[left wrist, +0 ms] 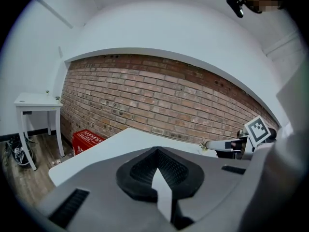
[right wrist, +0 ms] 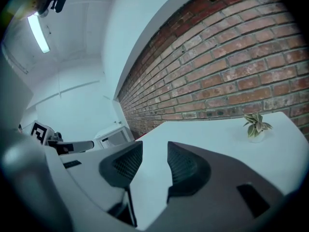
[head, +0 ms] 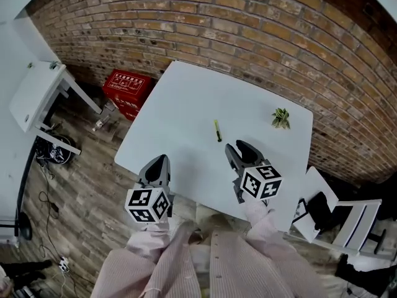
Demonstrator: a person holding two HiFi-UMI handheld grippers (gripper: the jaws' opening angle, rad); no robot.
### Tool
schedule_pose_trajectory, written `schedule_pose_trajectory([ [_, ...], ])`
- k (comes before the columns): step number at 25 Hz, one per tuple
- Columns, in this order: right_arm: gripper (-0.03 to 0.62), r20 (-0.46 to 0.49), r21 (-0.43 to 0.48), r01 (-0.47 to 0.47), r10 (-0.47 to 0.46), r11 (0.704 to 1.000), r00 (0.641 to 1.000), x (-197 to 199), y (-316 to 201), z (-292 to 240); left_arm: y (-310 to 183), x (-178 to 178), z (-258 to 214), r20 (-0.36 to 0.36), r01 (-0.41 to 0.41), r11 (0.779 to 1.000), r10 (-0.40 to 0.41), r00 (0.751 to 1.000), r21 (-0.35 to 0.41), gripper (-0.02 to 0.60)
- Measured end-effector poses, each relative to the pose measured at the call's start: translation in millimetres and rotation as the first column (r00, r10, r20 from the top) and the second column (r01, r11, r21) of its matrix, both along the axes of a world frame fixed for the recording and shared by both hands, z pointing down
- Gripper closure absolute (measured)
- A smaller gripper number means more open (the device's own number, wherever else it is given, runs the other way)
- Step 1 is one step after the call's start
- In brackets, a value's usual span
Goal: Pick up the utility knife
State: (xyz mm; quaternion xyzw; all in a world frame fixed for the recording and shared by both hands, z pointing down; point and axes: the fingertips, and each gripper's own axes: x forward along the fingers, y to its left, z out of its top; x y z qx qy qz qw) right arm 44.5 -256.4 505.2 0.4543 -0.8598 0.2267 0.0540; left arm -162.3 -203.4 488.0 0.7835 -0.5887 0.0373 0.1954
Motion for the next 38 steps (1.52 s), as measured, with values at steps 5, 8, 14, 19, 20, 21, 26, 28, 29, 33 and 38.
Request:
schedule_pose_trajectory([
  [5, 0.448, -0.04, -0.06, -0.008, 0.006, 0.998, 0.999, -1, -28, 22, -28, 3, 17, -0.013, -0.008, 0.999, 0.007, 1.0, -0.047, 0.589],
  [8, 0.448, -0.048, -0.087, -0.002, -0.003, 0.996, 0.999, -5, -43, 32, -43, 4, 25, -0.016, -0.007, 0.997, 0.006, 1.0, -0.072, 0.589],
  [14, 0.448, -0.085, -0.149, 0.01, -0.023, 0.989, 0.996, -12, -69, 60, -69, 4, 46, -0.021, -0.003, 0.993, 0.001, 1.0, -0.12, 0.589],
  [19, 0.448, -0.129, -0.209, 0.016, -0.044, 0.978, 0.991, -19, -80, 85, -82, 3, 63, -0.033, 0.005, 0.985, -0.01, 0.999, -0.17, 0.589],
  [20, 0.448, -0.143, -0.217, 0.016, -0.048, 0.976, 0.989, -20, -83, 90, -85, 4, 66, -0.035, 0.001, 0.984, -0.007, 0.999, -0.178, 0.589],
  [21, 0.448, -0.156, -0.225, 0.015, -0.052, 0.974, 0.986, -21, -86, 95, -89, 4, 69, -0.036, -0.003, 0.983, -0.003, 0.999, -0.185, 0.589],
  [26, 0.448, -0.206, -0.277, 0.005, -0.065, 0.961, 0.976, -26, -92, 120, -97, 11, 85, -0.038, -0.03, 0.972, 0.022, 0.999, -0.231, 0.589],
  [28, 0.448, -0.234, -0.286, 0.008, -0.077, 0.958, 0.969, -28, -94, 127, -100, 15, 90, -0.038, -0.044, 0.969, 0.036, 0.999, -0.243, 0.589],
  [29, 0.448, -0.247, -0.287, 0.007, -0.081, 0.958, 0.966, -29, -95, 130, -102, 16, 93, -0.039, -0.051, 0.968, 0.042, 0.998, -0.247, 0.589],
  [33, 0.448, -0.301, -0.302, 0.014, -0.109, 0.953, 0.947, -35, -92, 138, -101, 20, 102, -0.046, -0.069, 0.96, 0.058, 0.997, -0.272, 0.589],
  [38, 0.45, -0.377, -0.314, 0.026, -0.149, 0.949, 0.914, -40, -89, 146, -101, 24, 107, -0.051, -0.081, 0.956, 0.069, 0.996, -0.283, 0.589],
])
